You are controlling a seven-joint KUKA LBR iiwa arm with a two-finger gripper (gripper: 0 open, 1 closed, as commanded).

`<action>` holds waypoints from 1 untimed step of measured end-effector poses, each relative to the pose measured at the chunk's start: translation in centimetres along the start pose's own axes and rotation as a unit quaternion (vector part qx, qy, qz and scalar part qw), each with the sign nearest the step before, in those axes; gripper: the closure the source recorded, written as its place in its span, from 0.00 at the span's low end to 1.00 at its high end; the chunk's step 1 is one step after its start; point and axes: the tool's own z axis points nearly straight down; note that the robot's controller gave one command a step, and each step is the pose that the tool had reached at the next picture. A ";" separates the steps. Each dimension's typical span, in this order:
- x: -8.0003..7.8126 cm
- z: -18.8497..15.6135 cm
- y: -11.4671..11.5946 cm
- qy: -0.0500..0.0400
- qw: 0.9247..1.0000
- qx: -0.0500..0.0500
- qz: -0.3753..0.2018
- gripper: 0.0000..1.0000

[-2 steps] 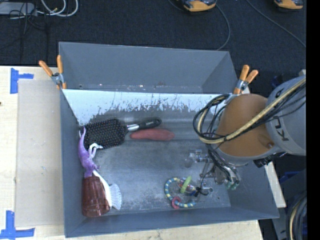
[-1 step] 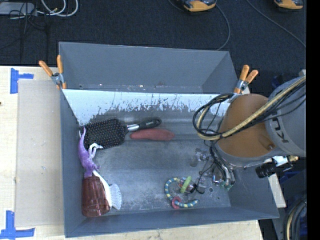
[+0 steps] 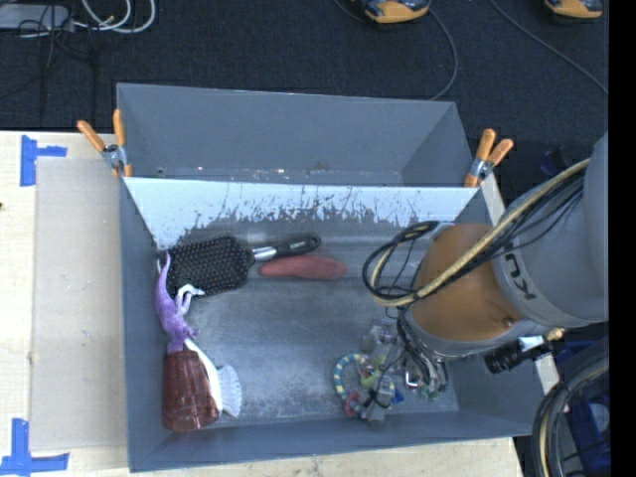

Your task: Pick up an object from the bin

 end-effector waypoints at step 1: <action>0.6 -0.1 -0.5 -0.003 0.997 -0.001 0.083 1.00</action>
Offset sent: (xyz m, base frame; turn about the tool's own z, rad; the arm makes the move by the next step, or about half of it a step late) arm 0.0000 0.0000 0.0000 0.0000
